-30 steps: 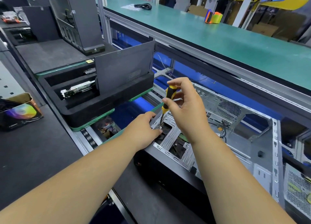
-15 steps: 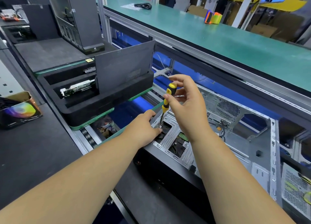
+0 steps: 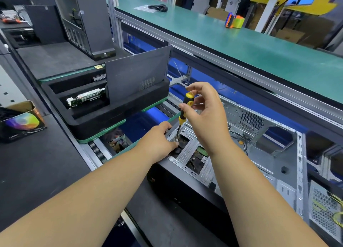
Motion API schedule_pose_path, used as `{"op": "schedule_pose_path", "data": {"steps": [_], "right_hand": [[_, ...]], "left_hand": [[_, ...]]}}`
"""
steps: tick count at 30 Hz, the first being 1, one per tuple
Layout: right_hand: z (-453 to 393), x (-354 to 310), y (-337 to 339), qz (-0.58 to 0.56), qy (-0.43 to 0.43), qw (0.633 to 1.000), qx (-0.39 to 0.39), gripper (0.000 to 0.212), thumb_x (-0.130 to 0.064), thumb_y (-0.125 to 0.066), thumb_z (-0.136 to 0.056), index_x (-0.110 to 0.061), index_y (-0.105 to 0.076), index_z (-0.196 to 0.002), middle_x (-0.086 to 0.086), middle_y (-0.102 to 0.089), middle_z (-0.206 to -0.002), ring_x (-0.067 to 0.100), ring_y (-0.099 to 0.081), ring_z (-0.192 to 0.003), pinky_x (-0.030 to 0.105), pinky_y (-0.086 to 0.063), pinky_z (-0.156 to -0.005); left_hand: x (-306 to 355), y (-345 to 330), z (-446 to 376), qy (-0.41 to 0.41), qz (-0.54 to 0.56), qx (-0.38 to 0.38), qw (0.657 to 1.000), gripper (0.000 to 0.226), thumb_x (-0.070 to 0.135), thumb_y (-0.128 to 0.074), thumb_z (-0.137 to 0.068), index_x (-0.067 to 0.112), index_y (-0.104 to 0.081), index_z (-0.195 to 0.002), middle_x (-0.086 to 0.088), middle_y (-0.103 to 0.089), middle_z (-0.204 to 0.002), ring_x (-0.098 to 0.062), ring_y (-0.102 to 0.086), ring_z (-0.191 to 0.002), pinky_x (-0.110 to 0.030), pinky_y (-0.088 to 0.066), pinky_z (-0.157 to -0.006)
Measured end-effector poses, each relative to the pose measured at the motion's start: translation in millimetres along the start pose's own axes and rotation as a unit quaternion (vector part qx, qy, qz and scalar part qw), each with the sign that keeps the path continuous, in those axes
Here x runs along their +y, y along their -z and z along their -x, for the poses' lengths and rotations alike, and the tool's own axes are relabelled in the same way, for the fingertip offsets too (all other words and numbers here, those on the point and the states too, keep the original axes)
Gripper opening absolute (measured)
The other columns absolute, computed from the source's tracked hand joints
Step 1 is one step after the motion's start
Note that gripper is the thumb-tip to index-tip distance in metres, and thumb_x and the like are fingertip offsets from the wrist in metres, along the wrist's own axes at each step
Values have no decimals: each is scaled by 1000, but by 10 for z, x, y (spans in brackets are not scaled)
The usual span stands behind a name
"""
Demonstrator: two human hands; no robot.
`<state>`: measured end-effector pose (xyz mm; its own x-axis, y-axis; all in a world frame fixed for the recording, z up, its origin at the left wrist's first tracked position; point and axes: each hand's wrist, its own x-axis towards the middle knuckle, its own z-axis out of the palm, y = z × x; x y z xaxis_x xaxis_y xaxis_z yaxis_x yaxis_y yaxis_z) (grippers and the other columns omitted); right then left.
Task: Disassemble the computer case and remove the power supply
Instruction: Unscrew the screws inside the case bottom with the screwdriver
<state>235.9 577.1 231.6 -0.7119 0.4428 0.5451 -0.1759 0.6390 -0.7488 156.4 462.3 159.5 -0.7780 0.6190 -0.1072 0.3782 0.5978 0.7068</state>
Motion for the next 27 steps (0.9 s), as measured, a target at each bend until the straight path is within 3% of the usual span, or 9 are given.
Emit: {"op": "schedule_pose_path", "data": {"steps": [8,14,17,21,27], "right_hand": [[1,-34,20,-19,-34,999,-26,38,-13,-64,-89,-44,-53,-108,-17,-60,-107,10,-61,-101,40,-56,-86],[27,-53,54,-63,-52,996,-46,30,-11,-50,-84,-35,-57,-101,-11,-63,-107,15,-63,-103,44,-57,-82],[8,-55,41,-26,-26,999,-19,21,-20,-69,-84,-33,-58,-96,-15,-55,-101,10,-57,-95,32,-52,-85],[-14,-69,9,-57,-32,998,3,33,-13,-78,-79,-38,-58,-86,-8,-54,-98,0,-52,-79,10,-44,-68],[11,-87,13,-81,-56,995,-36,32,1,-57,-91,-30,-60,-95,-1,-63,-105,8,-66,-90,20,-55,-71]], "left_hand": [[-11,1,-8,-6,3,1,1000,41,39,-73,-79,41,-42,-105,21,-49,-84,0,-53,-73,-19,-33,-53],[-28,-7,-14,-4,2,0,1000,42,40,-73,-79,40,-44,-109,18,-51,-90,0,-54,-74,-19,-35,-54],[-32,-6,-17,-7,5,-1,1000,40,39,-73,-79,41,-42,-105,18,-51,-89,0,-53,-74,-19,-34,-54],[-30,-2,-12,-8,7,-1,1000,40,39,-73,-79,40,-42,-104,16,-55,-92,-3,-55,-75,-20,-34,-55],[-28,-4,-15,-7,-1,0,1000,40,40,-73,-78,38,-45,-106,11,-56,-98,-5,-56,-77,-22,-36,-55]]}}
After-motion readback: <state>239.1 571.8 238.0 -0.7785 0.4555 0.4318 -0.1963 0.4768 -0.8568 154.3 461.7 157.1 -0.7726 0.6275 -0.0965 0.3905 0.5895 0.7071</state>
